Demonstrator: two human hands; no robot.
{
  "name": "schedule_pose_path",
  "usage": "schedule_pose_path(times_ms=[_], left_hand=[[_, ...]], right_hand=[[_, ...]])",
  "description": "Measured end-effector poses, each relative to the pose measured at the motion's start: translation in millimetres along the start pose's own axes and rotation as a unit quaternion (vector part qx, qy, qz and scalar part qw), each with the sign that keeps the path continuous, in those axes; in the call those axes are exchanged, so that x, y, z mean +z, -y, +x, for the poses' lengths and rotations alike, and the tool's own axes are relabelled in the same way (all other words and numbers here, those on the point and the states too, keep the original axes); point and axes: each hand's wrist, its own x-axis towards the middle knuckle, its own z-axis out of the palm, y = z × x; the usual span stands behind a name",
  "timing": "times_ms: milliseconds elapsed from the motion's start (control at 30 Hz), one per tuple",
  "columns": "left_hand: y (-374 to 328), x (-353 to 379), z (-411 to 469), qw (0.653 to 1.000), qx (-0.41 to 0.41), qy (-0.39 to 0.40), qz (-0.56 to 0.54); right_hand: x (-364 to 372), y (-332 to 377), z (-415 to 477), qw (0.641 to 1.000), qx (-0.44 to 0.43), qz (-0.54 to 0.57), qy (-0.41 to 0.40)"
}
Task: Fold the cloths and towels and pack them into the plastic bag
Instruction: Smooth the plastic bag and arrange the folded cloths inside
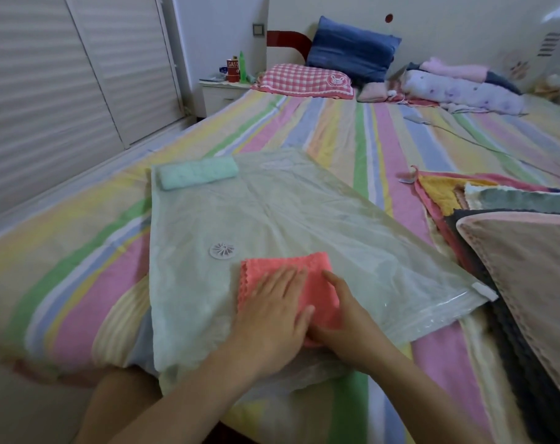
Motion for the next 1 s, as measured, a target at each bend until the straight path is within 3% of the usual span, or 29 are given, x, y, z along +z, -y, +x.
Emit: schedule_pose_path(times_ms=[133, 367, 433, 533, 667, 733, 867, 1000], left_hand=[[21, 22, -10, 0.991, 0.014, 0.094, 0.094], [31, -1, -25, 0.982, 0.019, 0.184, 0.037], [29, -4, -26, 0.985, 0.02, 0.173, -0.009], [23, -8, -22, 0.99, 0.041, 0.112, -0.069], [18, -14, -21, 0.992, 0.028, -0.035, -0.114], [14, -21, -26, 0.991, 0.021, -0.072, -0.111], [18, -20, -39, 1.0, 0.018, 0.001, -0.018], [30, -17, -48, 0.996, -0.005, 0.084, -0.001]], right_hand=[[-3, -11, 5, 0.999, -0.007, -0.032, 0.015], [-39, -11, 13, 0.998, -0.008, -0.05, 0.029], [-54, -5, 16, 0.988, -0.016, -0.155, 0.005], [-58, 6, 16, 0.943, -0.061, -0.326, -0.034], [-39, 25, 7, 0.929, -0.102, -0.344, -0.088], [-27, 31, 2, 0.919, -0.126, -0.355, -0.114], [7, 33, -11, 0.89, -0.195, -0.394, -0.124], [35, 33, -22, 0.879, -0.219, -0.411, -0.101]])
